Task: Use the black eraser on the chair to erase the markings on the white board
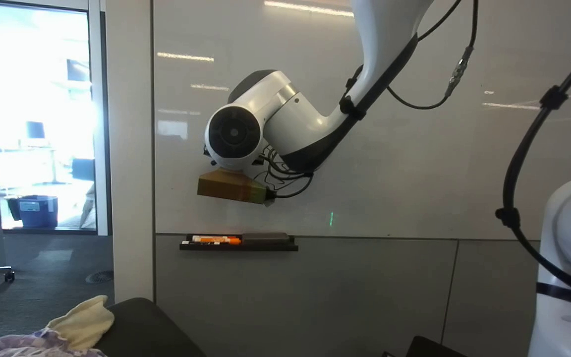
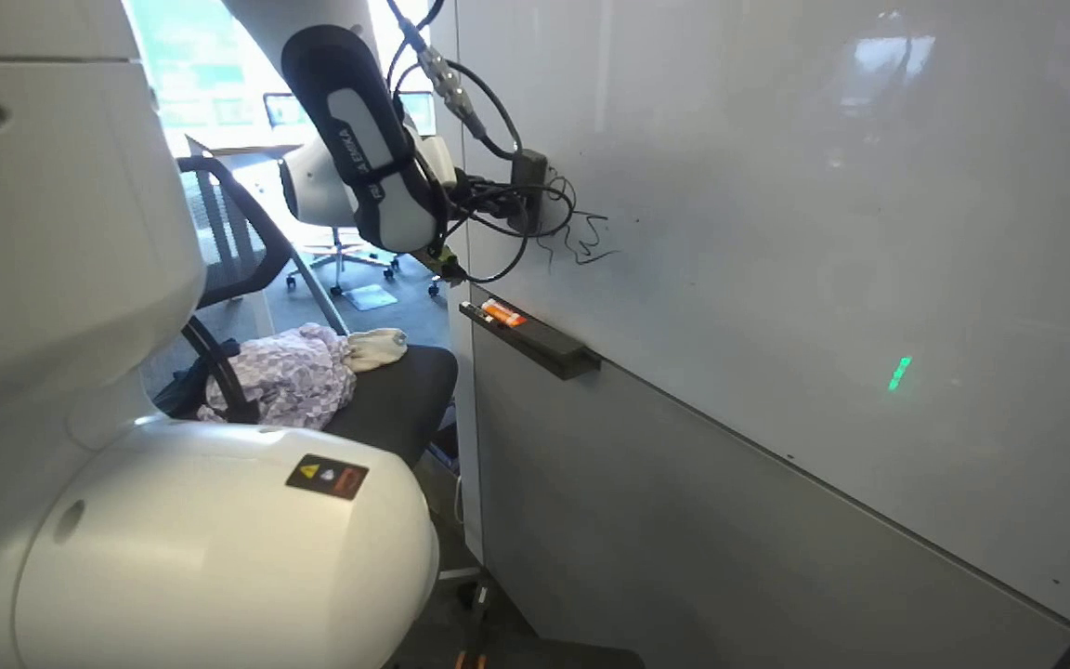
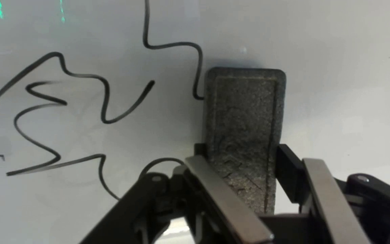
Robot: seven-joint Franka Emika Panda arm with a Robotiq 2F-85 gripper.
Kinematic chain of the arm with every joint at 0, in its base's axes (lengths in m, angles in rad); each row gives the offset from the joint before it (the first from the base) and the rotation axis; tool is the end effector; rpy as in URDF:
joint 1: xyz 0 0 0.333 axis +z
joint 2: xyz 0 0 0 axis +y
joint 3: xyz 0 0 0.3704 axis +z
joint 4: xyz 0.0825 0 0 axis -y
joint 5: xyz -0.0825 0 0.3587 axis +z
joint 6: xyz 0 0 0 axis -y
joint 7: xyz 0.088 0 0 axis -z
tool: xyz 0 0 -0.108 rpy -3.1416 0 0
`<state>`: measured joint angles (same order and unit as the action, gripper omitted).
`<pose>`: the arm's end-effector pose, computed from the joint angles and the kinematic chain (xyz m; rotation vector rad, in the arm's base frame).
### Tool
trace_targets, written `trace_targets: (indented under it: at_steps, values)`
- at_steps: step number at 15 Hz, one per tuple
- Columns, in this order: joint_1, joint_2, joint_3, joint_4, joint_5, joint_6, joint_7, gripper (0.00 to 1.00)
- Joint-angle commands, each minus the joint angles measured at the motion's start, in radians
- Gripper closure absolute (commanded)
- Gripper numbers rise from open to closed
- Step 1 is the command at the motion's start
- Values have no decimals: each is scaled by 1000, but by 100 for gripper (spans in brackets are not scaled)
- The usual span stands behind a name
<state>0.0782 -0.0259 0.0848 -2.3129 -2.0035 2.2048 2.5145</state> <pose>0.5073 0.0516 0.4547 1.9648 -0.8327 1.8016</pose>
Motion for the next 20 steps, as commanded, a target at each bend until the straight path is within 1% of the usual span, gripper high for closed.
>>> trace_targets:
  at_steps: [1,7,12,13,17,20]
  values:
    - [-53,-54,-63,-41,-16,-42,48,72]
    - [-78,-79,-123,-96,-36,-37,120,72]
    - [-78,-46,-140,-118,-121,-74,276,72]
    - [-70,-84,-134,-97,-61,-55,205,72]
    - [-67,-79,-132,-96,-34,-57,202,72]
    - [-68,-85,-134,-127,6,-52,200,72]
